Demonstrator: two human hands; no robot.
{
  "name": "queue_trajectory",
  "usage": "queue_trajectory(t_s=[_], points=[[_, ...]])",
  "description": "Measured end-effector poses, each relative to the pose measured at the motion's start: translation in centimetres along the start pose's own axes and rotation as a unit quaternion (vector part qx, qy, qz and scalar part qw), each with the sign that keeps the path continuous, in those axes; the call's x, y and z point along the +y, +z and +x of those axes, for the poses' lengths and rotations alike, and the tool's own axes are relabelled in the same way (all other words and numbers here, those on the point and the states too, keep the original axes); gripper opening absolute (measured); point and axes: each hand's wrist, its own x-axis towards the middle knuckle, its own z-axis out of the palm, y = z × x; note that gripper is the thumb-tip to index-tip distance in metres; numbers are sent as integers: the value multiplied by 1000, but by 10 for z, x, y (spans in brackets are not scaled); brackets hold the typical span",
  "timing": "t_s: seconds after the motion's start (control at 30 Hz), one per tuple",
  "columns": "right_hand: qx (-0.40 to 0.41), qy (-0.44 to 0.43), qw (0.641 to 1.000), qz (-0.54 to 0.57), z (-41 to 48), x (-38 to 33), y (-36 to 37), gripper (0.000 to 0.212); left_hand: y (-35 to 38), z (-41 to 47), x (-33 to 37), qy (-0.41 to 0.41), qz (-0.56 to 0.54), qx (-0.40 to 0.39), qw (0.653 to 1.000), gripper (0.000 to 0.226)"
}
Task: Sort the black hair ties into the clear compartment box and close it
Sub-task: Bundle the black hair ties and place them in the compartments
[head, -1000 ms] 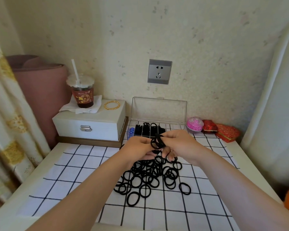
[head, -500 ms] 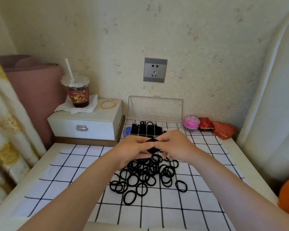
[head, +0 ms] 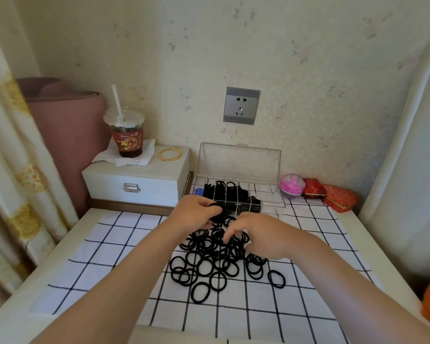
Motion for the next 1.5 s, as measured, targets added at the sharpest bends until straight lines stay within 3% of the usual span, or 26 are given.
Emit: queue_trajectory(t_s=[0.07, 0.17, 0.3, 0.43, 0.57, 0.73, 0.83, 0.97, 1.2, 1.3, 1.4, 1.5], points=[[3, -21, 999, -30, 3, -1, 4, 49, 0, 0, 1, 2, -5, 0, 1000, 21], [21, -29, 999, -30, 5, -1, 3, 27, 0, -3, 1, 2, -4, -3, 1000, 18], [78, 18, 991, 110, 4, 3, -9, 12, 1, -6, 0, 10, 12, -11, 1000, 13], [109, 69, 943, 305, -6, -1, -24, 12, 8, -7, -1, 19, 25, -35, 999, 17], [136, 85, 916, 368, -10, -3, -27, 9, 18, -11, 4, -6, -30, -82, 996, 24], [165, 117, 926, 318, -1, 0, -22, 9, 24, -14, 6, -75, -185, -141, 970, 30], [182, 128, 936, 272, 0, -1, -19, 9, 23, -14, 7, -88, -224, -151, 959, 33], [195, 113, 960, 166, 3, -3, -12, 10, 25, -15, 3, -43, -134, -175, 974, 29], [126, 104, 963, 212, -3, 7, -13, 17, 22, -8, -4, -48, -60, -107, 991, 20], [124, 92, 979, 136, -10, 12, -15, 8, 20, -7, -4, -30, -18, -73, 997, 18], [47, 71, 994, 63, -21, 10, -13, 9, 17, -6, -6, -10, 7, -57, 998, 18], [-20, 80, 996, -31, -28, 6, -8, 31, 18, -6, -7, -4, 23, -54, 998, 19]])
